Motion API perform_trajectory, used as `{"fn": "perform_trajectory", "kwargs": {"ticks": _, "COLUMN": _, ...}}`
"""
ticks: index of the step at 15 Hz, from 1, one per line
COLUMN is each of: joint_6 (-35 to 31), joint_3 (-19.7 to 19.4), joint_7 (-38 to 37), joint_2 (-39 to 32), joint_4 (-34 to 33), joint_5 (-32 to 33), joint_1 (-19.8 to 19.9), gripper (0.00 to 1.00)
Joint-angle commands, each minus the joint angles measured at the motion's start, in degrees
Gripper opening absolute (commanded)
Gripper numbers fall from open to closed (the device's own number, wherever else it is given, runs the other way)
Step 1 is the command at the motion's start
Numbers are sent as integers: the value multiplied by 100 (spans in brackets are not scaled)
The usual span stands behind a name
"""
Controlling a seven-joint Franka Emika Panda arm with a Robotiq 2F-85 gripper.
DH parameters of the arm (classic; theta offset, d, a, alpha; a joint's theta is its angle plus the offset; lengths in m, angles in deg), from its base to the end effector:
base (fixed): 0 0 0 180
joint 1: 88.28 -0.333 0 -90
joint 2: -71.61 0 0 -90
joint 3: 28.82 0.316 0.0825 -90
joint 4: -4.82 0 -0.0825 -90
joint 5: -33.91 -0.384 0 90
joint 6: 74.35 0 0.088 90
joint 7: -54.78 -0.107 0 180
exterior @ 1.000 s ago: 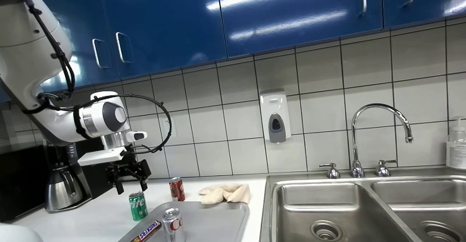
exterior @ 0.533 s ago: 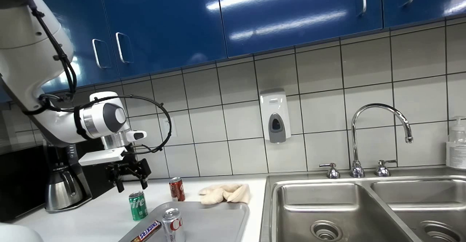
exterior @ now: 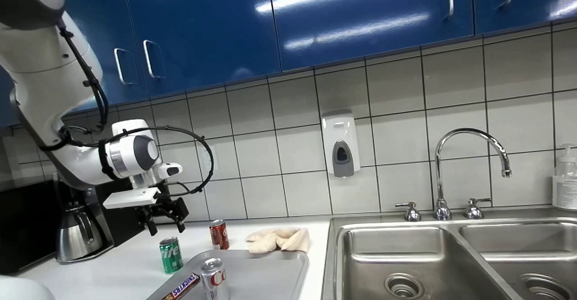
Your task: Put the cans on the tray
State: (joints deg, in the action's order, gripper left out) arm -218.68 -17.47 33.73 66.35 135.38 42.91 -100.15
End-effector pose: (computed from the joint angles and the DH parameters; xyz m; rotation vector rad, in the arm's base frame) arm 0.4965 0.2141 0.3303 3.1006 0.2431 0.2667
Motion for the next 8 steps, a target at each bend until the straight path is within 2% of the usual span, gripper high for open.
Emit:
{"fn": "perform_trajectory", "kwargs": {"ticks": 1, "joint_6": -141, "joint_3": -119, "joint_7": -567, "joint_2": -534, "joint_4": -493, "joint_5": 494, "joint_1": -182, "gripper": 100}}
{"fn": "perform_trajectory", "kwargs": {"ticks": 5, "joint_6": -45, "joint_3": -309, "joint_7": -928, "joint_2": -972, "joint_4": -1013, "joint_5": 916, "joint_1": -455, "gripper": 100}}
{"fn": "perform_trajectory", "kwargs": {"ticks": 8, "joint_6": 55, "joint_3": -423, "joint_7": -973, "joint_2": -1253, "joint_4": -1343, "joint_5": 952, "joint_1": -670, "gripper": 100}}
